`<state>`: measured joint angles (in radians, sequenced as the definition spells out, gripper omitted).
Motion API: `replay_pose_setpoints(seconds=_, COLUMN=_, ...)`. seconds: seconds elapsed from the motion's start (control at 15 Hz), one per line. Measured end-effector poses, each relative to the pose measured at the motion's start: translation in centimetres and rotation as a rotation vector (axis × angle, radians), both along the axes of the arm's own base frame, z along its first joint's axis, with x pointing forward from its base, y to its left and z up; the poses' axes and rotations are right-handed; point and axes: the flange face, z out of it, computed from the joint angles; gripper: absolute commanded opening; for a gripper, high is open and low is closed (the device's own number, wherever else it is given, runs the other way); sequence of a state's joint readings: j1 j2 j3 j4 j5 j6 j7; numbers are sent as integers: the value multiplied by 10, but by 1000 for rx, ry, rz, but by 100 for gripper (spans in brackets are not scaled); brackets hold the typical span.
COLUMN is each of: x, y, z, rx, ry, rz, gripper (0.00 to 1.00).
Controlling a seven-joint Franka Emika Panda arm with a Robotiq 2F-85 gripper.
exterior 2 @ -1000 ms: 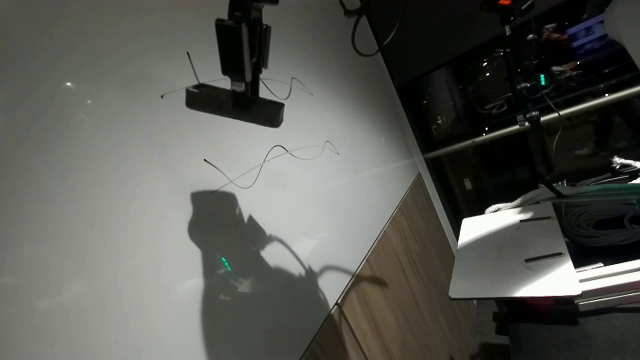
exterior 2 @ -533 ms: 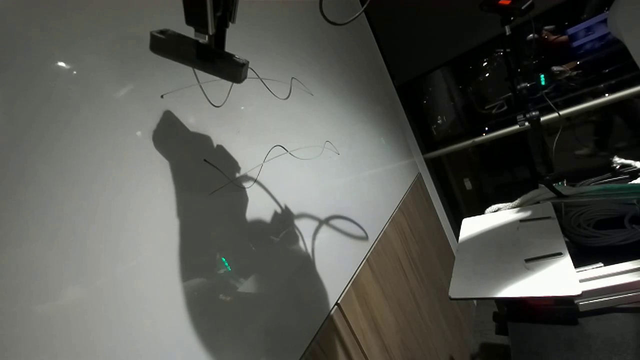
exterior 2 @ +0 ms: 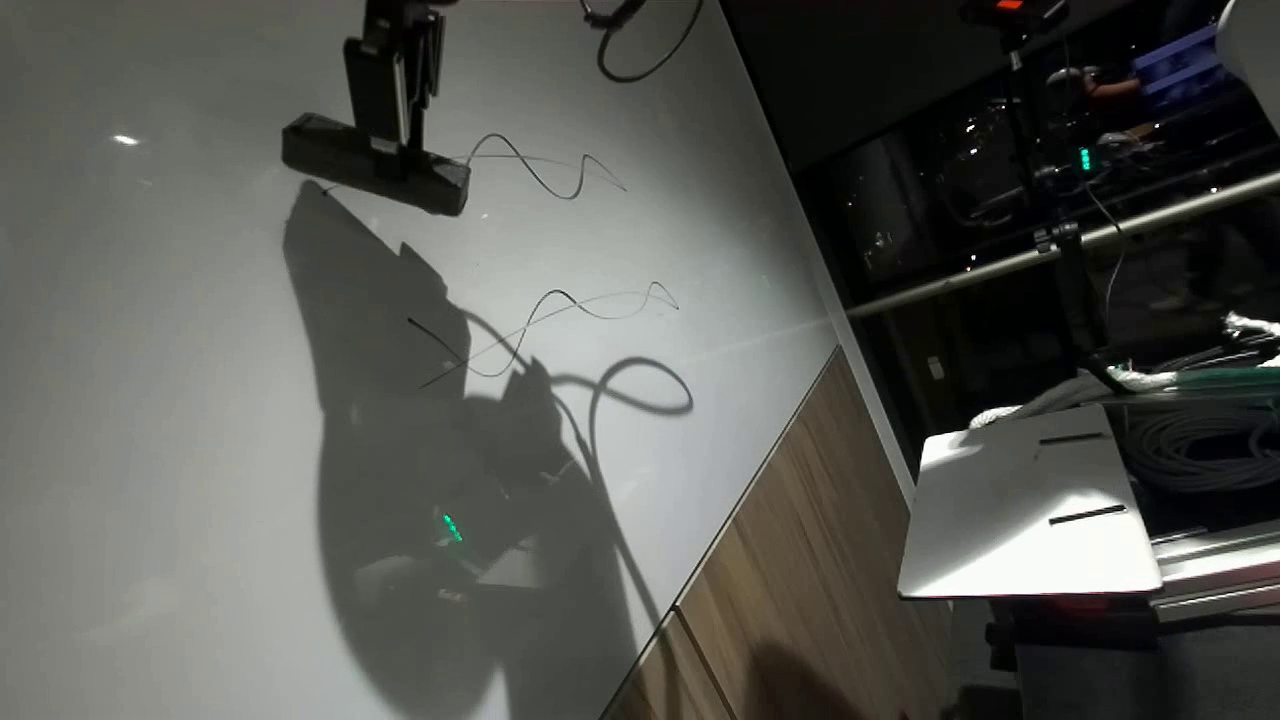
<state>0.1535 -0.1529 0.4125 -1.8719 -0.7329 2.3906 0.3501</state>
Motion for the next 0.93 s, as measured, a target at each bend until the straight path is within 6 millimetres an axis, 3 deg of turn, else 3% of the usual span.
replay_pose_setpoints(seconds=0.4, x=52, y=-2, z=-33, rx=-39, ry=16, rz=-12, gripper=28)
replay_pose_setpoints(seconds=0.93, x=57, y=4, z=-32, rx=-32, ry=36, rz=-52, gripper=28)
